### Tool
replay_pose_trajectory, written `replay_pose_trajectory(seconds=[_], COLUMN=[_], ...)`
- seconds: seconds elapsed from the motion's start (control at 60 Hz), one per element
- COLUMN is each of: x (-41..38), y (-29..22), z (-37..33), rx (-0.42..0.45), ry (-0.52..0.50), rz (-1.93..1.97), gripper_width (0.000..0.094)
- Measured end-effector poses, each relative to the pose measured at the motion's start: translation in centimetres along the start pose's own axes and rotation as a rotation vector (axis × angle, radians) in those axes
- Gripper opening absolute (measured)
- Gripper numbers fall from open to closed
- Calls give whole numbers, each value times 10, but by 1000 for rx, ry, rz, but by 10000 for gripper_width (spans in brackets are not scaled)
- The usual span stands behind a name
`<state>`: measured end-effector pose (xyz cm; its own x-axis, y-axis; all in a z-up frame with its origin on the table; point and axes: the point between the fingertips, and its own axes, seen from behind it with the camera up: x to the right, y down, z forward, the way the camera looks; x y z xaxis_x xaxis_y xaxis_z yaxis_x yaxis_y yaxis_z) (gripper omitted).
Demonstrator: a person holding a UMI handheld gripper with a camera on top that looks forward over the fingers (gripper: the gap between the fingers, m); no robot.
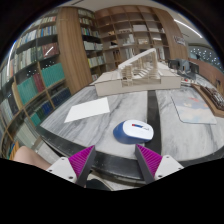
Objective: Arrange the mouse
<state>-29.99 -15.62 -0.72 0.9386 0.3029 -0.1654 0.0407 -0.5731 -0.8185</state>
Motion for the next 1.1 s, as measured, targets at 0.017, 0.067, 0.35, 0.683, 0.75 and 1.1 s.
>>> replay_pose_trajectory(seconds=[0.017, 0.067, 0.35, 0.683, 0.75, 1.1], x=[2, 9, 41, 63, 64, 69], y=[-1, -9, -45, -76, -85, -116], z=[4, 16, 73, 112, 124, 168], rx=[-2, 12, -21, -38, -35, 12], ry=[9, 40, 152, 201, 211, 276], rz=[-1, -10, -90, -46, -38, 8], gripper_width=[822, 798, 812, 811, 818, 534])
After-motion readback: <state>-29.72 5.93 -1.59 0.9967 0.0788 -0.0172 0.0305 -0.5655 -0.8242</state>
